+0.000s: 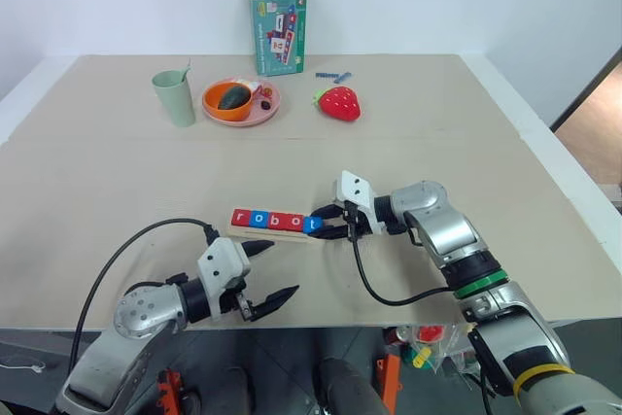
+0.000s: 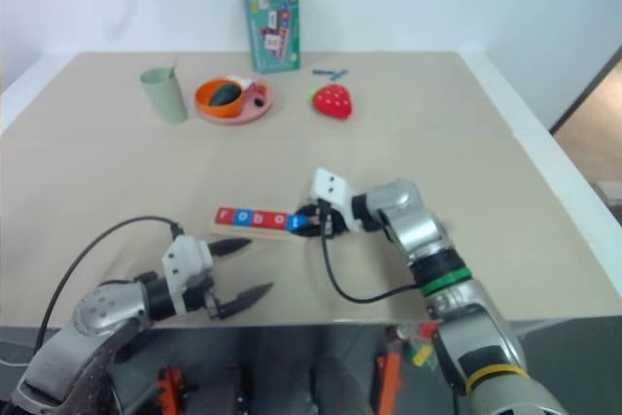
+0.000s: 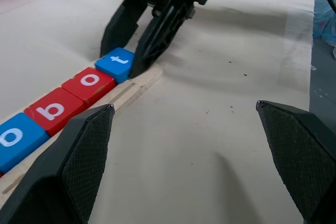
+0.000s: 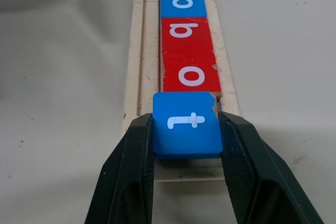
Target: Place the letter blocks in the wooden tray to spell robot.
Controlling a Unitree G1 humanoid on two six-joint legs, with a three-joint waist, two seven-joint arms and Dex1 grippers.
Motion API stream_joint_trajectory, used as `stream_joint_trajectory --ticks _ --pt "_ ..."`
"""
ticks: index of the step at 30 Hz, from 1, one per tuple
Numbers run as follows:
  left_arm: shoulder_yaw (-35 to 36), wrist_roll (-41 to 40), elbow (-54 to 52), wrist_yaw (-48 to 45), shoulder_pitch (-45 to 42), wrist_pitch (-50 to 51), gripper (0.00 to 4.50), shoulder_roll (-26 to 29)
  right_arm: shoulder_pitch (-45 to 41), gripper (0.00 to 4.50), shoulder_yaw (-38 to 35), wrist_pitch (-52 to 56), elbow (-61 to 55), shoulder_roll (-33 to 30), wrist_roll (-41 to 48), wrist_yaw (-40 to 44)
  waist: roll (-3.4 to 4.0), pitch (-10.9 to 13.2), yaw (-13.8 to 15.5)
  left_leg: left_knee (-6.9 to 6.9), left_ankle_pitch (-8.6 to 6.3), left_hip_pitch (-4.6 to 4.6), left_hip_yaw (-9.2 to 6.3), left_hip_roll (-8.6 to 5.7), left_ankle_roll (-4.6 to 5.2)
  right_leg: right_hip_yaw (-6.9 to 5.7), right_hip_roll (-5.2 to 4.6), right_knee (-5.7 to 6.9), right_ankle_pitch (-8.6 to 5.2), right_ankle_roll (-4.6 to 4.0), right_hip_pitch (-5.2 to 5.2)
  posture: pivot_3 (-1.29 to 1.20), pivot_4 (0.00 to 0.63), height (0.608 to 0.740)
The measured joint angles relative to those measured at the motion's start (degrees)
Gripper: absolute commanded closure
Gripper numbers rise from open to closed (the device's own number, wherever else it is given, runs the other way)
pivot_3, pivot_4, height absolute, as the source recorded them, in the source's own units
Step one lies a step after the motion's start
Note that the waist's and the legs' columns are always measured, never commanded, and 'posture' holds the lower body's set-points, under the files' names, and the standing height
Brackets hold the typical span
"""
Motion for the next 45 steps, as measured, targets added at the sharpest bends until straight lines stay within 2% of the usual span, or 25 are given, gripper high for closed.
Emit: stream_joint_trajectory --ticks 45 --pt "-0.1 0.5 0.0 0.1 0.2 0.2 0.00 -0.7 -1.2 3.30 0.0 0.8 1.6 0.3 -0.1 0.2 -0.01 0.0 0.0 -0.01 0.00 0.00 -0.01 0.01 0.00 -0.01 0.01 0.00 -0.01 -0.03 0.00 0.00 0.150 0.740"
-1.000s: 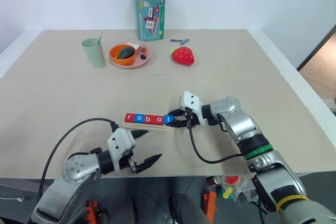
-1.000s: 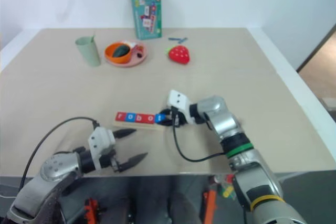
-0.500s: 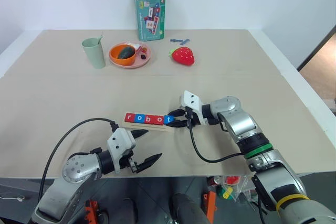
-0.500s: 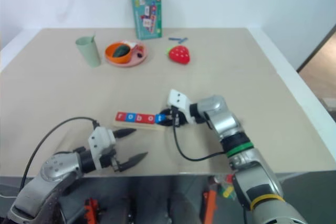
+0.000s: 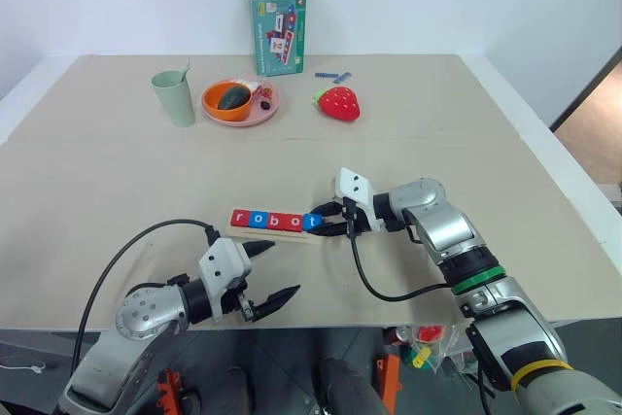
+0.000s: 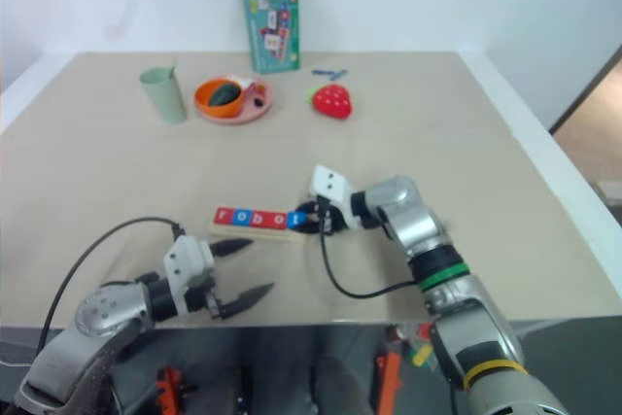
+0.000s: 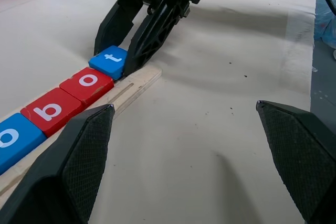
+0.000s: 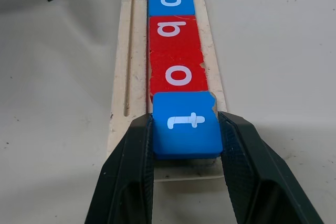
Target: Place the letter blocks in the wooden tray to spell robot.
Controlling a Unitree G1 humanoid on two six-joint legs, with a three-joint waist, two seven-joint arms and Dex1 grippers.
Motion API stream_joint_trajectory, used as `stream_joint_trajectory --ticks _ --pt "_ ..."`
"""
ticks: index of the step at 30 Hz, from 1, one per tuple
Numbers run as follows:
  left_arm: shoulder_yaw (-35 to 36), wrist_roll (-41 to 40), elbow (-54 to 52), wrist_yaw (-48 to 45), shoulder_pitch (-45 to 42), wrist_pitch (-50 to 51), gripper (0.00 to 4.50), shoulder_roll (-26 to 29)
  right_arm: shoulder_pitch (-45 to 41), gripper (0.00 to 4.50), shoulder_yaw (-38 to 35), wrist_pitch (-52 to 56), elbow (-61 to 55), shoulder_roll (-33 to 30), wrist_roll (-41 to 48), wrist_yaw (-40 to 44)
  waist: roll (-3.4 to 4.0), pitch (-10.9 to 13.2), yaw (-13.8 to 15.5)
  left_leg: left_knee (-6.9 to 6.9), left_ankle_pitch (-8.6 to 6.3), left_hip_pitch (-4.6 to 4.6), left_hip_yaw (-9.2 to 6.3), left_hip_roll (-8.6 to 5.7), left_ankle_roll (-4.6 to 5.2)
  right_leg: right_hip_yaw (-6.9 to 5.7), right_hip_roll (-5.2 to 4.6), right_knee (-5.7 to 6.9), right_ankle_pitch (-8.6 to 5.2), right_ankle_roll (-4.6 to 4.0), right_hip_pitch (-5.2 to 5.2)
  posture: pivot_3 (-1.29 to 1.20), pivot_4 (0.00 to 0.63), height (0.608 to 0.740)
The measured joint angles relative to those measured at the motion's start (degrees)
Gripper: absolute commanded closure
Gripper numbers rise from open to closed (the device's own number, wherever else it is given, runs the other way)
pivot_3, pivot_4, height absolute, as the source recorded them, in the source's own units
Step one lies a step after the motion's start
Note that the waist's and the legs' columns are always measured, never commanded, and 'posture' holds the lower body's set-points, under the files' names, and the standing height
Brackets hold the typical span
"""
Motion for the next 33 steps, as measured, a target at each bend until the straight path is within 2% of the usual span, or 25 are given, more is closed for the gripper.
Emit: stream_joint_trajectory --ticks 18,19,26,30,33 --pt "0.0 0.6 0.0 -0.4 0.3 0.0 0.00 0.0 0.5 3.30 0.0 0.9 -0.9 -0.1 0.1 0.1 0.00 0.0 0.0 -0.04 0.00 0.01 0.00 0.00 0.00 0.00 0.00 0.00 -0.04 -0.06 -0.01 0.00 0.150 0.740" --pt "0.0 0.6 0.0 -0.4 0.4 0.0 0.00 0.0 0.5 2.30 0.0 1.0 -0.9 -0.1 0.1 0.1 0.00 0.0 0.0 -0.04 0.00 0.01 0.00 0.00 0.00 0.00 0.01 0.00 -0.04 -0.06 -0.01 0.00 0.150 0.740" --pt "0.0 0.6 0.0 -0.4 0.6 0.0 0.00 0.0 1.2 0.02 0.4 2.1 -2.4 -0.1 0.7 0.4 0.00 0.0 0.0 -0.02 0.00 0.01 0.00 -0.01 0.00 0.01 -0.01 0.00 -0.04 -0.06 0.00 0.00 0.150 0.740" --pt "0.0 0.6 0.0 -0.5 0.6 -0.1 0.00 0.0 2.1 0.02 0.1 4.2 -3.3 -0.2 1.3 -0.1 0.00 0.0 0.0 -0.02 0.00 -0.02 0.02 -0.02 0.00 0.02 -0.02 0.00 -0.04 -0.06 -0.04 0.00 0.150 0.740" --pt "0.9 0.3 0.2 0.0 0.6 -0.2 0.00 -0.6 2.8 0.02 -2.9 8.5 -7.6 -0.5 4.6 -1.3 0.00 0.0 0.0 -0.05 0.00 -0.16 -0.02 -0.01 -0.01 -0.01 -0.01 0.00 0.04 0.11 -0.14 0.00 0.150 0.740"
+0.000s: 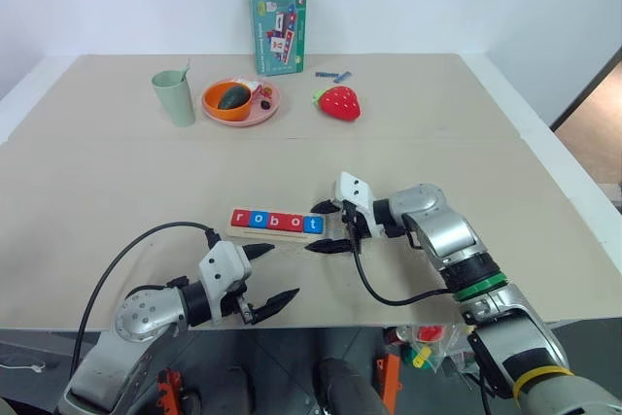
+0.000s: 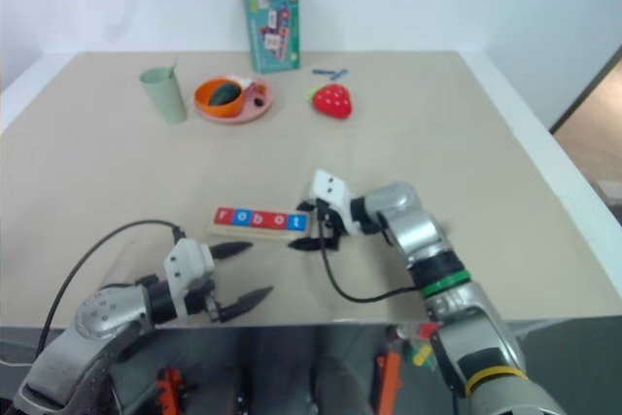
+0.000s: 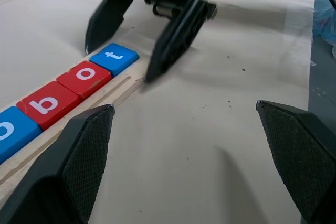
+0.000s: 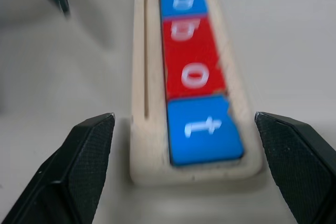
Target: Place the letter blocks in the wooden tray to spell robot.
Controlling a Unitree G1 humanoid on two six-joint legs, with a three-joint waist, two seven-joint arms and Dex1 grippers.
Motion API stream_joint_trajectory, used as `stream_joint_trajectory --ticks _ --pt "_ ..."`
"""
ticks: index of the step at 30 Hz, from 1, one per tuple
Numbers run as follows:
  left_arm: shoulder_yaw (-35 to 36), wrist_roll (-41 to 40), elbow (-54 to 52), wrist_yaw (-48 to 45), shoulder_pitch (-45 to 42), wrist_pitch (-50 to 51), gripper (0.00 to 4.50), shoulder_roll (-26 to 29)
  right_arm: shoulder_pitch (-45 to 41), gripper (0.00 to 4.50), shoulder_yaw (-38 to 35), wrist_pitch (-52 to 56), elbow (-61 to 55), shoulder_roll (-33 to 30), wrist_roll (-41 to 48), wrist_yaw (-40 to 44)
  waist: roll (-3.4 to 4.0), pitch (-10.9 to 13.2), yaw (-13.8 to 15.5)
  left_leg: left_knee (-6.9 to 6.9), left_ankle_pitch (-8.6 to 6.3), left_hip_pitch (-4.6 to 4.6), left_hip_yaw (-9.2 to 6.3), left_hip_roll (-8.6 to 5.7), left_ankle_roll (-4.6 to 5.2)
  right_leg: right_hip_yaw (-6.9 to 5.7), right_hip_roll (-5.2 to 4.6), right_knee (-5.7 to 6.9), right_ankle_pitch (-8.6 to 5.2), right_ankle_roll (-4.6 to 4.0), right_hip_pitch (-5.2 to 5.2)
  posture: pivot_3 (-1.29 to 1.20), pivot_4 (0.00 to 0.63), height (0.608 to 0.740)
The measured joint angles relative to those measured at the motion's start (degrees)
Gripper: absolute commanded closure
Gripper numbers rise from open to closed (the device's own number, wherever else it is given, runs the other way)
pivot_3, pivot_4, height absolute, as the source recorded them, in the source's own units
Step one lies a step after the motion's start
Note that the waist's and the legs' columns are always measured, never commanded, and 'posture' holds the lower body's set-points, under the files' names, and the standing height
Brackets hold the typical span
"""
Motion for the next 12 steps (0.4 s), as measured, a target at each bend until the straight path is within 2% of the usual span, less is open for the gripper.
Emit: stream_joint_trajectory --ticks 5,12 --pt "7.4 -1.8 2.5 3.4 0.0 0.2 0.00 -0.9 2.9 0.02 -7.4 4.8 -6.3 -3.3 5.2 -3.0 -0.01 0.0 0.2 0.00 0.00 -0.13 -0.12 0.00 0.00 -0.11 0.01 0.00 -0.03 0.02 -0.06 0.00 0.150 0.740" --pt "20.5 -2.4 7.8 5.2 1.2 0.0 0.00 2.4 16.3 0.02 -20.3 2.5 -11.3 -7.8 8.4 -11.3 -0.01 0.0 0.3 -0.02 -0.03 -0.39 -0.10 -0.04 -0.04 -0.08 -0.03 -0.01 -0.08 0.08 -0.29 0.00 0.150 0.740"
